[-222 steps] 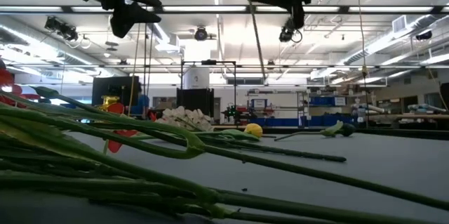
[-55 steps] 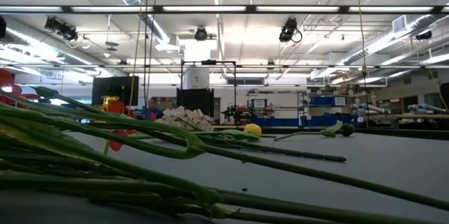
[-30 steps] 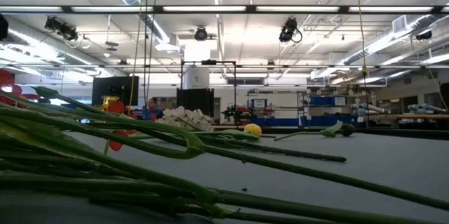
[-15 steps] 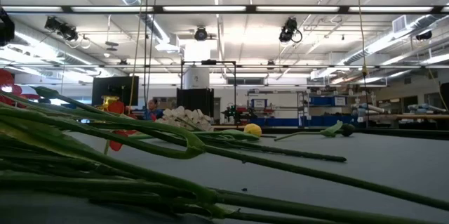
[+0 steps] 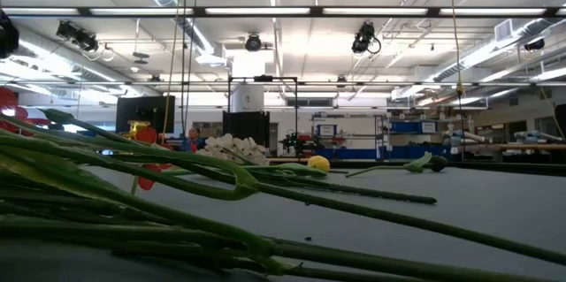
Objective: Sort flowers into vase by color
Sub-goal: Put the bottom black tulip into the transparent vase
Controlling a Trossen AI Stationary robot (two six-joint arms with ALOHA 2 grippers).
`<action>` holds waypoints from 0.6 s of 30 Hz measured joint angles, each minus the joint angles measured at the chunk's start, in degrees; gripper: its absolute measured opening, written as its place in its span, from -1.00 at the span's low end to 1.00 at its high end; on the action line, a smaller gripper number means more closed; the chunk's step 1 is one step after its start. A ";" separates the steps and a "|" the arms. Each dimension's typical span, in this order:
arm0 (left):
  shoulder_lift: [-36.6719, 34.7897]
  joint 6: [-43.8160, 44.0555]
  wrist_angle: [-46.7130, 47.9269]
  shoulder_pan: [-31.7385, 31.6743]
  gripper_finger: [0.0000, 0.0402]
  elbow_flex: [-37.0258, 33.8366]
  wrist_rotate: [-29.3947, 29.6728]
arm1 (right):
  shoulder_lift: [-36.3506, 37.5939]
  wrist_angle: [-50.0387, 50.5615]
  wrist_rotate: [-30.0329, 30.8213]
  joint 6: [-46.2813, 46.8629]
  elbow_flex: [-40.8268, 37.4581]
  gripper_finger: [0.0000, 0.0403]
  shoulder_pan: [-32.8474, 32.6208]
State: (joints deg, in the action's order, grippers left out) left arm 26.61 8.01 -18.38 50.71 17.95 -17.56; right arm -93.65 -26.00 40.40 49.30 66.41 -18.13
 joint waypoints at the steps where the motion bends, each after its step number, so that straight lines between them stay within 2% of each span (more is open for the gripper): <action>1: 0.00 0.14 -2.48 0.41 -1.00 -1.04 -0.01 | 0.00 0.00 -0.01 0.00 0.00 -0.16 0.00; 8: 0.00 0.97 -10.89 3.10 -1.00 -6.22 2.67 | 0.00 0.04 -0.72 0.04 0.00 -0.16 0.08; 18: 0.00 4.31 -11.03 3.25 -0.90 -6.29 3.96 | 0.00 0.02 -4.56 0.73 0.00 -0.16 1.96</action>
State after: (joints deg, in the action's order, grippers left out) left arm 26.61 12.32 -29.41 53.95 11.66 -13.59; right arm -93.65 -25.98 35.84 50.02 66.41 -16.17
